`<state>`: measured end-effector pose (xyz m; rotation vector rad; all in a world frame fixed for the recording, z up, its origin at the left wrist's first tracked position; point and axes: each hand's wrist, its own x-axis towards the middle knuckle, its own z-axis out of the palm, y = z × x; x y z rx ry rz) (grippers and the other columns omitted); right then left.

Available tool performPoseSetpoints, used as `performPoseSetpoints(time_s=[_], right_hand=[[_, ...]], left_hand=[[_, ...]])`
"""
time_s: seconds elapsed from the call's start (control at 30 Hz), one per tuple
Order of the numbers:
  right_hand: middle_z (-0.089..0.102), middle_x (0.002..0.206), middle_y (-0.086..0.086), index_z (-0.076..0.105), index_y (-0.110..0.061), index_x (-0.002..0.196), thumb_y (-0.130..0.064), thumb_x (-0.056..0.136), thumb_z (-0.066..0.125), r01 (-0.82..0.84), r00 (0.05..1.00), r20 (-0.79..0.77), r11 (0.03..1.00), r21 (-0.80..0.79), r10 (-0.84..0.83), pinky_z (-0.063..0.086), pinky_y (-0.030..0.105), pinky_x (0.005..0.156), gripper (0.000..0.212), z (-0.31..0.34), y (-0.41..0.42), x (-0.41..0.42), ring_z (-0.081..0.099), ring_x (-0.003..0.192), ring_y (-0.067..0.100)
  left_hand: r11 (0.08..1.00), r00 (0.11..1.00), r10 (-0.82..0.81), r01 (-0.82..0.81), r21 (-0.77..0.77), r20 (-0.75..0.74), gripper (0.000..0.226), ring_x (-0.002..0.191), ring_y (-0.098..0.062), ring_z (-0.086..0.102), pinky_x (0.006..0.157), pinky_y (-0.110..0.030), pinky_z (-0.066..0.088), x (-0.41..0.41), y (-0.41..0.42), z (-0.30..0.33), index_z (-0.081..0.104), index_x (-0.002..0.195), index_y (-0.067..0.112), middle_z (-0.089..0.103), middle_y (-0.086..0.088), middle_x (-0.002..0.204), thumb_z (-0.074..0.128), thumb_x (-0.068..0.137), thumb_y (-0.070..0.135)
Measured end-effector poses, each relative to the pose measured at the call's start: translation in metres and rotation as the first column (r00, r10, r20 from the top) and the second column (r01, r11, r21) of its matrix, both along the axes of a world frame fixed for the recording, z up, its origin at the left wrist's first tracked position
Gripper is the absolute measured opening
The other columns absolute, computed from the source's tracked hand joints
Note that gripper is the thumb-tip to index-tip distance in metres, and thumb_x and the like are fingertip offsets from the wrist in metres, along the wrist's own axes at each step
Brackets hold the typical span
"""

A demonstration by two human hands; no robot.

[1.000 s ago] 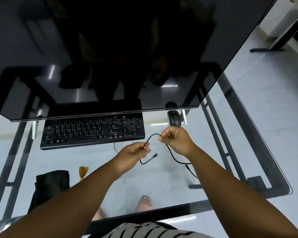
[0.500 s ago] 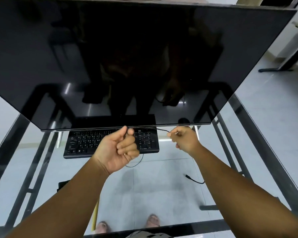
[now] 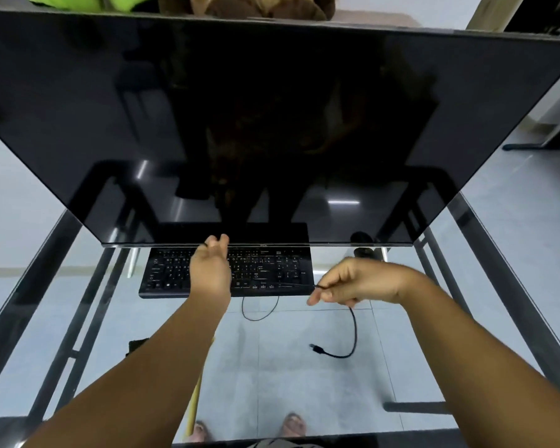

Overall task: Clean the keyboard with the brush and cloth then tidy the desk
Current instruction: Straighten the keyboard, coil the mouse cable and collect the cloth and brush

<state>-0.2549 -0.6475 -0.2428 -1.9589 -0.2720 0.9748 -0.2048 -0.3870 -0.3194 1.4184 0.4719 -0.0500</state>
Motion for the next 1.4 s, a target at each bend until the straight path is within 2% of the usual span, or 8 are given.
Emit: performPoseSetpoints(time_s=[0.13, 0.23, 0.4, 0.53, 0.7, 0.9, 1.2, 1.4], right_hand=[[0.045, 0.062, 0.0, 0.074, -0.012, 0.103, -0.021, 0.095, 0.06, 0.177, 0.968, 0.155, 0.973, 0.148, -0.2, 0.04, 0.018, 0.06, 0.018, 0.035, 0.007, 0.017, 0.039, 0.055, 0.008], [0.049, 0.056, -0.008, 0.075, -0.019, 0.088, -0.031, 0.088, 0.069, 0.471, 0.799, 0.345, 0.87, 0.148, -0.492, 0.042, 0.025, 0.066, 0.014, 0.017, 0.002, 0.044, 0.043, 0.059, 0.009], [0.058, 0.064, 0.0, 0.069, -0.009, 0.085, -0.039, 0.084, 0.072, 0.582, 0.773, 0.327, 0.813, -0.027, -0.543, 0.044, 0.021, 0.058, 0.03, -0.032, -0.016, 0.043, 0.05, 0.058, 0.01], [0.051, 0.059, 0.0, 0.069, -0.013, 0.082, -0.042, 0.093, 0.059, 0.421, 0.906, 0.101, 0.901, -0.106, -0.411, 0.031, 0.023, 0.05, 0.032, -0.058, -0.018, 0.022, 0.036, 0.055, 0.016], [0.042, 0.056, -0.001, 0.073, -0.015, 0.097, -0.034, 0.101, 0.047, 0.197, 0.976, -0.078, 0.977, -0.084, -0.204, 0.029, 0.022, 0.053, 0.033, -0.052, -0.011, 0.006, 0.031, 0.056, 0.015], [0.034, 0.064, 0.007, 0.073, -0.017, 0.108, -0.024, 0.098, 0.054, -0.144, 0.981, -0.133, 0.989, -0.029, 0.139, 0.023, 0.03, 0.058, 0.022, -0.006, -0.003, 0.009, 0.032, 0.056, 0.013], [0.036, 0.059, 0.006, 0.066, -0.005, 0.114, -0.013, 0.098, 0.051, 0.005, 0.996, 0.082, 0.985, 0.174, -0.019, 0.027, 0.015, 0.048, 0.023, 0.053, -0.007, 0.03, 0.033, 0.049, 0.004], [0.042, 0.056, 0.0, 0.067, -0.006, 0.1, -0.003, 0.096, 0.051, 0.466, 0.865, -0.075, 0.74, 0.486, -0.496, 0.024, 0.018, 0.047, 0.017, 0.012, -0.018, 0.05, 0.031, 0.045, 0.006]], left_hand=[[0.835, 0.824, -0.545, 0.55, -0.013, -0.157, 0.041, 0.104, -0.024, 0.067, 0.102, -0.038, 0.041, -0.024, -0.018, 0.005, 0.057, 0.121, 0.0, 0.069, -0.013, 0.112, 0.059, 0.091, 0.028], [0.613, 0.605, -0.79, 0.778, -0.139, -0.094, 0.039, 0.058, -0.026, 0.062, 0.092, -0.041, 0.048, -0.041, -0.028, 0.023, 0.067, 0.114, 0.002, 0.06, -0.013, 0.054, 0.033, 0.105, 0.02], [0.561, 0.751, -0.658, 0.532, -0.634, 0.049, 0.048, 0.033, -0.009, 0.023, 0.051, -0.027, 0.041, -0.032, -0.027, 0.048, 0.072, 0.092, 0.001, 0.024, 0.006, 0.039, 0.034, 0.099, 0.03], [0.564, 0.967, -0.255, 0.129, -0.816, -0.023, 0.038, 0.041, -0.008, 0.031, 0.065, -0.024, 0.045, -0.011, -0.013, 0.052, 0.066, 0.109, -0.001, 0.031, 0.006, 0.049, 0.036, 0.101, 0.021], [0.624, 0.98, 0.159, -0.195, -0.757, -0.121, 0.039, 0.08, -0.022, 0.069, 0.092, -0.035, 0.052, 0.008, -0.005, 0.042, 0.042, 0.137, -0.006, 0.068, -0.01, 0.088, 0.031, 0.106, 0.015], [0.975, 0.979, -0.202, 0.202, -0.095, 0.012, 0.039, 0.1, -0.021, 0.071, 0.112, -0.04, 0.027, 0.006, -0.016, 0.018, 0.032, 0.142, 0.004, 0.077, 0.007, 0.088, 0.032, 0.105, 0.016], [0.528, 0.527, -0.839, 0.849, 0.032, -0.134, 0.039, 0.072, -0.025, 0.068, 0.096, -0.037, 0.043, -0.033, -0.039, 0.029, 0.064, 0.121, 0.007, 0.067, -0.02, 0.062, 0.032, 0.103, 0.02], [0.527, 0.544, -0.839, 0.796, -0.297, -0.029, 0.07, 0.044, -0.017, 0.026, 0.081, -0.025, 0.049, -0.037, -0.044, 0.033, 0.067, 0.104, -0.004, 0.025, -0.001, 0.042, 0.02, 0.102, 0.048]])
